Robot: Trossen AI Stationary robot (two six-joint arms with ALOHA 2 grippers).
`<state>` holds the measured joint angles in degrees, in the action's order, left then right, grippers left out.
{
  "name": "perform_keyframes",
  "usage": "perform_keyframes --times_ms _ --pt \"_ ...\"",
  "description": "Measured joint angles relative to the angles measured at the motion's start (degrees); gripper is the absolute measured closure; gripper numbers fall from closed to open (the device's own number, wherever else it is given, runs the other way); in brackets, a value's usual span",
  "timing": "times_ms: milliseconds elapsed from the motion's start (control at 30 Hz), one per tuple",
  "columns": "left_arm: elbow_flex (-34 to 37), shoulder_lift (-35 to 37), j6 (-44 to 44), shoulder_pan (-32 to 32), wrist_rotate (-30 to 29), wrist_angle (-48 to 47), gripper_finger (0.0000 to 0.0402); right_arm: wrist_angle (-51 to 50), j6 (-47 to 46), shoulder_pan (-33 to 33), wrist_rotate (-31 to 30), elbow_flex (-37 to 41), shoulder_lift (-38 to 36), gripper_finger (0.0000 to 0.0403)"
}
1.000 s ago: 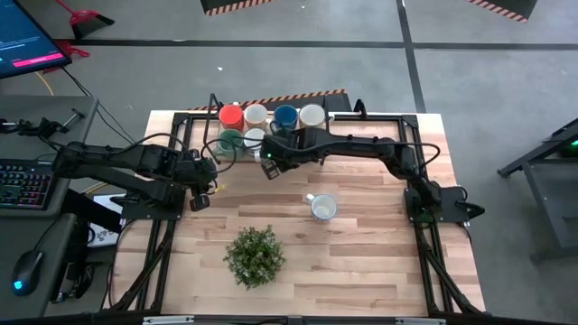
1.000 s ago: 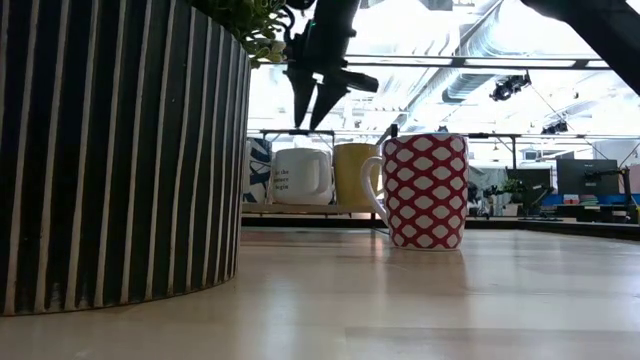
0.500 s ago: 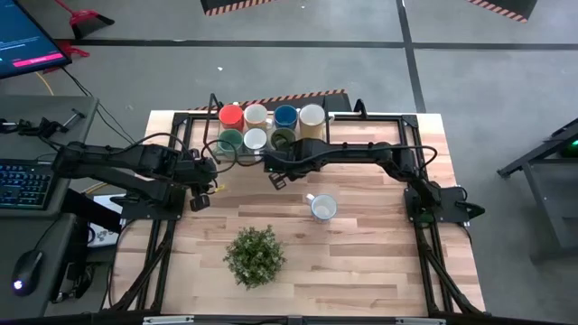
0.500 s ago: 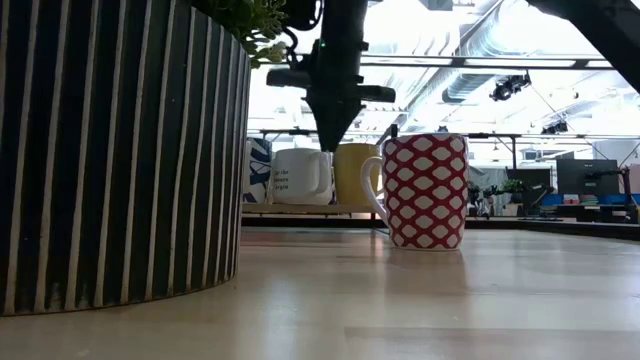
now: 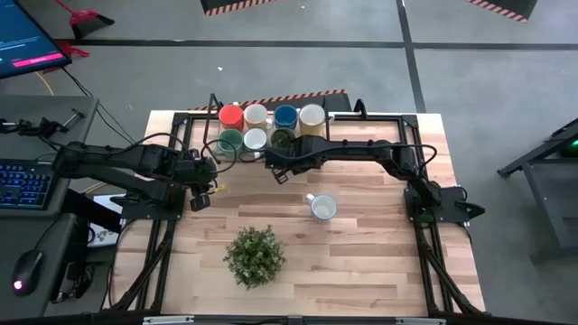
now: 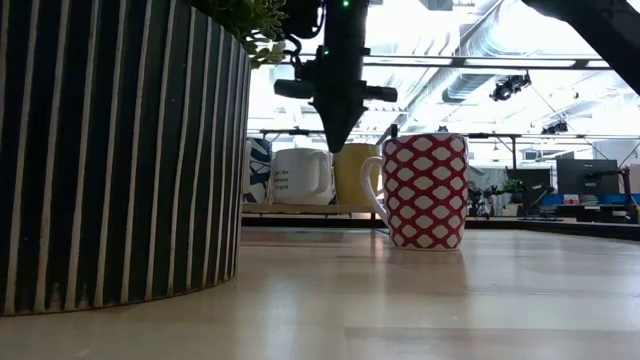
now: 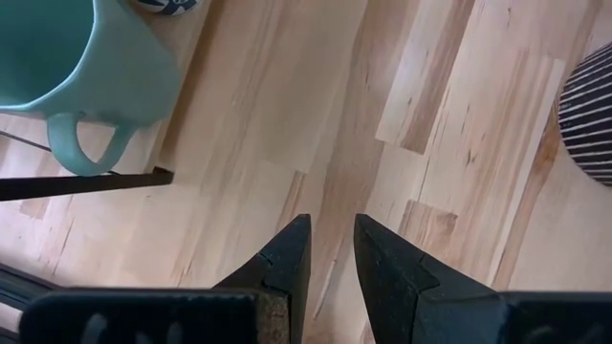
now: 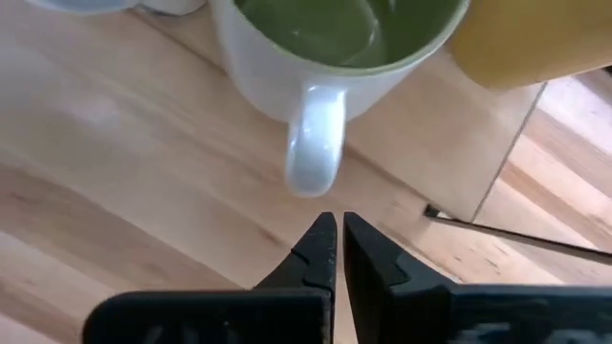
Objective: Place coffee mugs
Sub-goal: Put the dark green mug on the shelf
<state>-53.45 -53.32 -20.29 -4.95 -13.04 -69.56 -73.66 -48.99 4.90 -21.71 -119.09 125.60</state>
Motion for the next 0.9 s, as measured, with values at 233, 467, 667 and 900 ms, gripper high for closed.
perform_keyframes --times_ms 233,467,667,900 --pt "0.0 0.0 -0.5 0.0 0.0 0.0 0.0328 -0.4 0.0 0.7 -0.8 0.0 0.0 0.0403" --pt "0.0 0.0 -0.6 0.0 0.0 0.0 0.0328 -0.3 1.1 1.5 -0.8 0.0 0.0 0.0403" --pt "0.0 0.0 -0.6 0.0 0.0 0.0 0.0328 0.6 2.6 1.6 0.1 0.0 0.0 0.0403" --pt "0.0 0.0 -0.6 0.0 0.0 0.0 0.0328 1.8 3.8 1.6 0.8 0.0 0.0 0.0403"
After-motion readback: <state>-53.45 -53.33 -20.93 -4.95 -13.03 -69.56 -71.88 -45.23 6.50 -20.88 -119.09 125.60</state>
